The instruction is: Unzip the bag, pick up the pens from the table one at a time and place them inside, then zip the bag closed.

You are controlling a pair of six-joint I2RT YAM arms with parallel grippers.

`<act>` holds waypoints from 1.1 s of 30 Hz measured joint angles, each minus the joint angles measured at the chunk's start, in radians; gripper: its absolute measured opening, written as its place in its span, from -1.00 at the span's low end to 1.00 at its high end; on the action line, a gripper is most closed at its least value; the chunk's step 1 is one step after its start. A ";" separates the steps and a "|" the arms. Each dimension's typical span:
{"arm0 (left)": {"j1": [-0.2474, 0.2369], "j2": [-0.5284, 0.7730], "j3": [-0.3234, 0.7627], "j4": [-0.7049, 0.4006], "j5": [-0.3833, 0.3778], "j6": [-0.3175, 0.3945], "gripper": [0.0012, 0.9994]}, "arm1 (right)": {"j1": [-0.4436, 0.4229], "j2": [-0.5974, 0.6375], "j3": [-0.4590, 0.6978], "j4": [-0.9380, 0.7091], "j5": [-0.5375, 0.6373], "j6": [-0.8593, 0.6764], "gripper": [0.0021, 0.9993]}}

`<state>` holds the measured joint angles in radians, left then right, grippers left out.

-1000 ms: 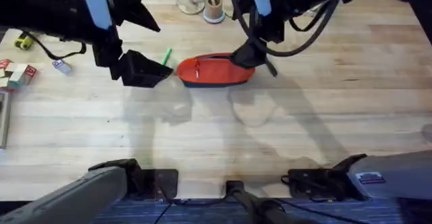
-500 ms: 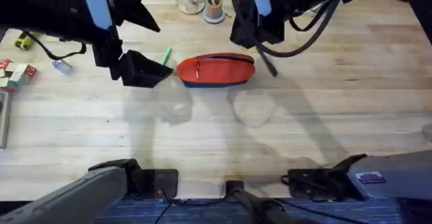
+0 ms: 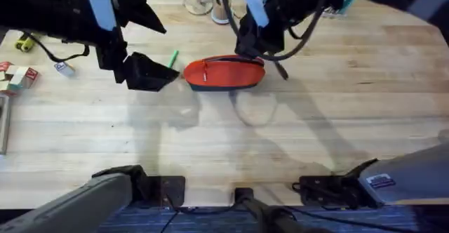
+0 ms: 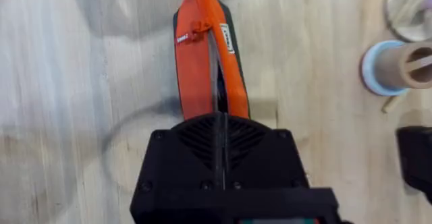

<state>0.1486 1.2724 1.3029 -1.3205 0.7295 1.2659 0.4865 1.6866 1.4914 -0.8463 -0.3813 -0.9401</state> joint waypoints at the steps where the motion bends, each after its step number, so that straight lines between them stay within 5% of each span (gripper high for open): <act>1: 0.000 0.000 0.000 0.000 -0.003 0.000 0.99 | 0.001 0.014 0.000 0.000 0.000 0.000 -0.94; 33: 0.000 0.000 0.000 0.000 -0.020 0.000 0.99 | 0.001 0.225 0.005 0.049 0.000 -0.003 -0.95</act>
<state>0.1486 1.2724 1.3029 -1.3205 0.7097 1.2659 0.4877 1.9114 1.4963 -0.7971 -0.3817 -0.9436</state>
